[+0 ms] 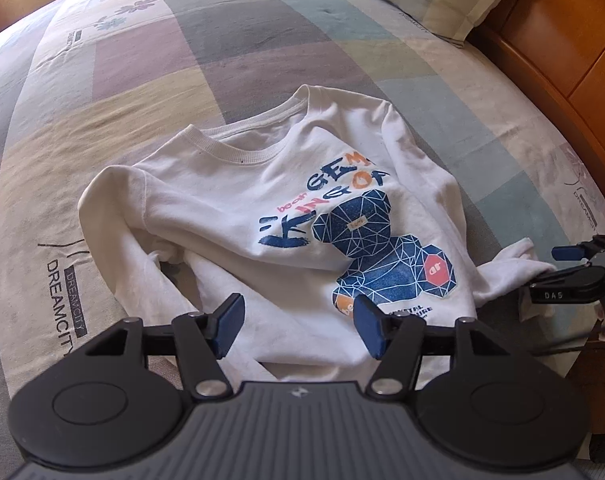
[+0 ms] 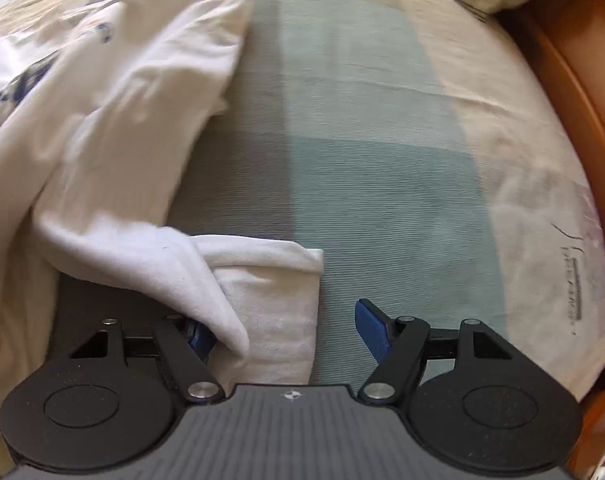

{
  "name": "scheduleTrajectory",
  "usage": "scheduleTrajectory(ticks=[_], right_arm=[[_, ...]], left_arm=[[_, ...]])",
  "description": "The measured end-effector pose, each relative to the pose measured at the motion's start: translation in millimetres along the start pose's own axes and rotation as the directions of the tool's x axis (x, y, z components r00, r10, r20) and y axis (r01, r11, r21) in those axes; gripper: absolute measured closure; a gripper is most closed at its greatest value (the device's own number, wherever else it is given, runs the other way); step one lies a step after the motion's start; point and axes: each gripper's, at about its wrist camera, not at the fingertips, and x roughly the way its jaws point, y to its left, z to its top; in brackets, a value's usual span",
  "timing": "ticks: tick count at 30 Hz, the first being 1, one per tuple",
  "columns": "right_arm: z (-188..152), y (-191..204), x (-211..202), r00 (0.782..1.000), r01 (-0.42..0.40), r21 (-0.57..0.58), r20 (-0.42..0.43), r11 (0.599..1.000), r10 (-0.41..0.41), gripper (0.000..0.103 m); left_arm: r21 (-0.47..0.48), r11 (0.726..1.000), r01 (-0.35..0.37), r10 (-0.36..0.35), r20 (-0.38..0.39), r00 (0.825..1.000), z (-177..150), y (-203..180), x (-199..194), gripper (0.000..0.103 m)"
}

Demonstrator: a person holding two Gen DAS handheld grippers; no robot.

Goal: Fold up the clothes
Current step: 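Grasp the sleeve cuff with the right gripper and stretch the sleeve outward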

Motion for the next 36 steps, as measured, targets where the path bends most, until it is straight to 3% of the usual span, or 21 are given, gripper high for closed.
scheduleTrajectory(ticks=[4,7,11,14,18,24,36], right_arm=[[-0.1,-14.5,4.7,0.999,-0.024,-0.024,0.03,0.999,0.025,0.015],[-5.5,10.2,6.3,0.995,-0.02,-0.197,0.089,0.98,0.038,0.014],[-11.2,33.8,9.6,0.984,0.105,-0.381,0.17,0.918,-0.042,0.015],[-0.3,14.1,8.2,0.978,0.134,-0.322,0.198,0.937,-0.071,0.015],[30.0,-37.1,12.5,0.984,0.092,-0.122,0.164,0.988,-0.071,0.015],[77.3,-110.5,23.4,0.981,0.098,0.075,0.162,0.992,-0.109,0.015],[163.5,-217.4,82.1,0.98,0.172,0.136,0.08,0.976,-0.184,0.015]], left_arm=[[0.003,1.0,0.006,-0.005,-0.003,1.0,0.0,-1.9,2.2,0.043],[0.005,1.0,0.01,-0.01,-0.006,1.0,0.0,-3.3,3.8,0.043],[0.005,1.0,0.013,-0.013,-0.009,1.0,0.3,-4.0,5.6,0.043],[-0.002,1.0,0.008,-0.008,-0.015,1.0,1.2,-0.8,6.6,0.043],[-0.007,1.0,0.01,-0.011,-0.018,1.0,3.9,-0.8,8.8,0.043],[0.01,1.0,0.019,-0.019,-0.024,1.0,7.8,-5.0,12.0,0.043],[0.013,1.0,-0.006,0.006,-0.032,0.999,11.3,-3.8,13.2,0.043]])
